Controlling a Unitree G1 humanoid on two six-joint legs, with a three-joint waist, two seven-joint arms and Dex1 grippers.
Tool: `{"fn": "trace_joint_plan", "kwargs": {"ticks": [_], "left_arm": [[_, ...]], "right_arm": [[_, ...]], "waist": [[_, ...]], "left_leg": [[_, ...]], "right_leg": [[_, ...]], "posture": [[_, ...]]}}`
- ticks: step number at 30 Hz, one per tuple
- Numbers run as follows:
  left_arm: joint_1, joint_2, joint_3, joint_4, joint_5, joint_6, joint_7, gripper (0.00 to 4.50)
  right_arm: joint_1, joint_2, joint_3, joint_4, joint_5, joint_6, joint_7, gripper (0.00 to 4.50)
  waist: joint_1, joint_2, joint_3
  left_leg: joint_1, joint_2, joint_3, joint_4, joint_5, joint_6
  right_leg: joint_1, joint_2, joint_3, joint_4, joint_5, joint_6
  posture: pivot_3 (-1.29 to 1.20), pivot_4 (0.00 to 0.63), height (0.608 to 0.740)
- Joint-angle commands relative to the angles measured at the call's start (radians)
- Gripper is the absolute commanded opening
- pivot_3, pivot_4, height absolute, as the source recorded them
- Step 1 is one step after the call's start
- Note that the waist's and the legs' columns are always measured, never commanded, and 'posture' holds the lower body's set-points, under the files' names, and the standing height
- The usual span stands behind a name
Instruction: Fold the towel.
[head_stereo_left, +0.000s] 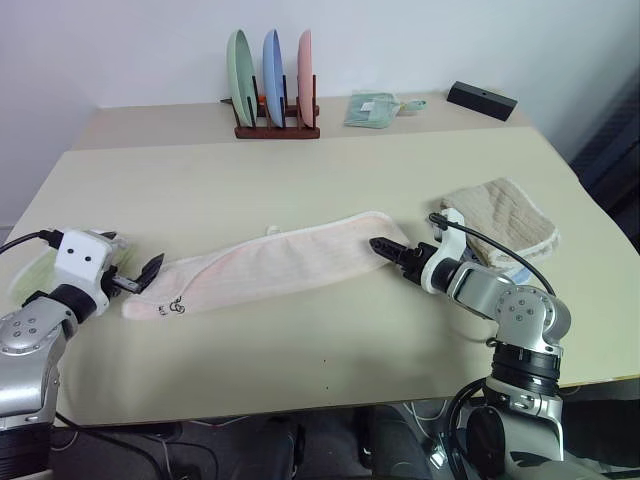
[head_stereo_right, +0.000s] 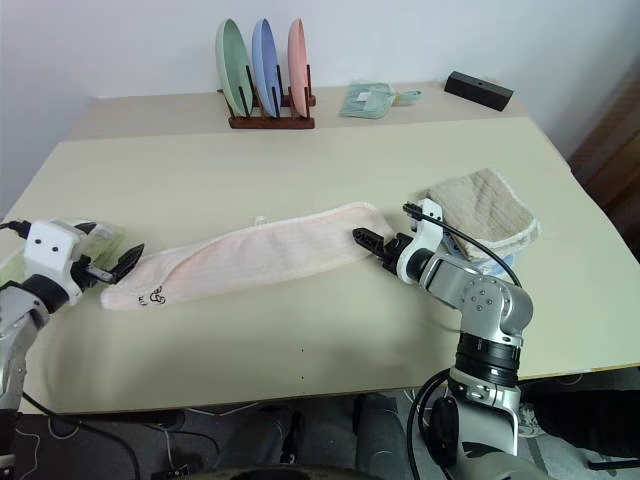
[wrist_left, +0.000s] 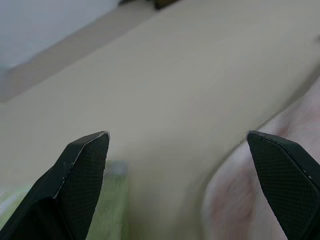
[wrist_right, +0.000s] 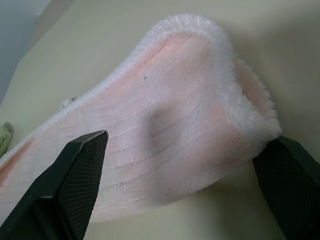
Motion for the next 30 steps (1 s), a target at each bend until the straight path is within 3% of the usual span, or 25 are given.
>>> {"fn": "trace_joint_plan", "kwargs": {"ticks": [1, 8, 13, 18, 21, 30], "left_arm": [[-0.006, 0.021, 0.033, 0.014, 0.045, -0.031, 0.046, 4.50], [0.042, -0.001, 0.059, -0.176, -0.175, 0.010, -0.138, 4.50], [0.150, 0.069, 0.004, -0.262, -0.168, 0.034, -0.265, 4.50], [0.155, 0.110, -0.052, -0.214, -0.036, 0.004, -0.228, 4.50], [0.094, 0.101, -0.076, -0.112, 0.086, -0.044, -0.115, 4.50], [-0.029, 0.046, -0.022, 0.021, 0.138, -0.047, 0.077, 4.50]], "right_arm": [[0.014, -0.002, -0.004, 0.000, -0.007, -0.001, -0.020, 4.49], [0.017, -0.004, 0.003, 0.001, -0.009, -0.004, -0.017, 4.49], [0.024, -0.003, 0.010, 0.000, -0.007, -0.007, -0.018, 4.49], [0.031, -0.002, 0.016, -0.003, -0.007, -0.011, -0.019, 4.49], [0.033, -0.004, 0.019, -0.004, -0.007, -0.015, -0.018, 4.49], [0.028, -0.007, 0.030, -0.002, -0.007, -0.027, -0.017, 4.49]], "waist": [[0.000, 0.000, 0.000], [-0.002, 0.000, 0.000], [-0.003, 0.000, 0.000], [-0.001, 0.000, 0.000], [-0.001, 0.000, 0.000], [-0.002, 0.000, 0.000]], "left_leg": [[0.000, 0.000, 0.000, 0.000, 0.000, 0.000], [0.000, 0.000, 0.000, 0.000, 0.000, 0.000], [0.000, 0.000, 0.000, -0.001, 0.000, 0.000], [0.001, 0.000, 0.000, -0.001, 0.000, 0.000], [0.001, 0.000, 0.000, -0.001, 0.000, 0.001], [0.000, 0.000, 0.000, -0.001, 0.000, 0.000]], "right_leg": [[0.000, 0.000, 0.000, 0.000, 0.000, 0.000], [0.000, -0.001, 0.000, 0.000, 0.000, 0.000], [0.000, -0.001, 0.000, 0.000, 0.000, 0.000], [0.001, 0.000, 0.000, -0.001, 0.000, 0.000], [0.001, 0.000, 0.000, -0.001, 0.000, 0.000], [0.000, 0.000, 0.000, 0.000, 0.000, 0.000]], "posture": [[0.00, 0.150, 0.726], [0.00, 0.150, 0.726], [0.00, 0.150, 0.726], [0.00, 0.150, 0.726], [0.00, 0.150, 0.726], [0.00, 0.150, 0.726]]}}
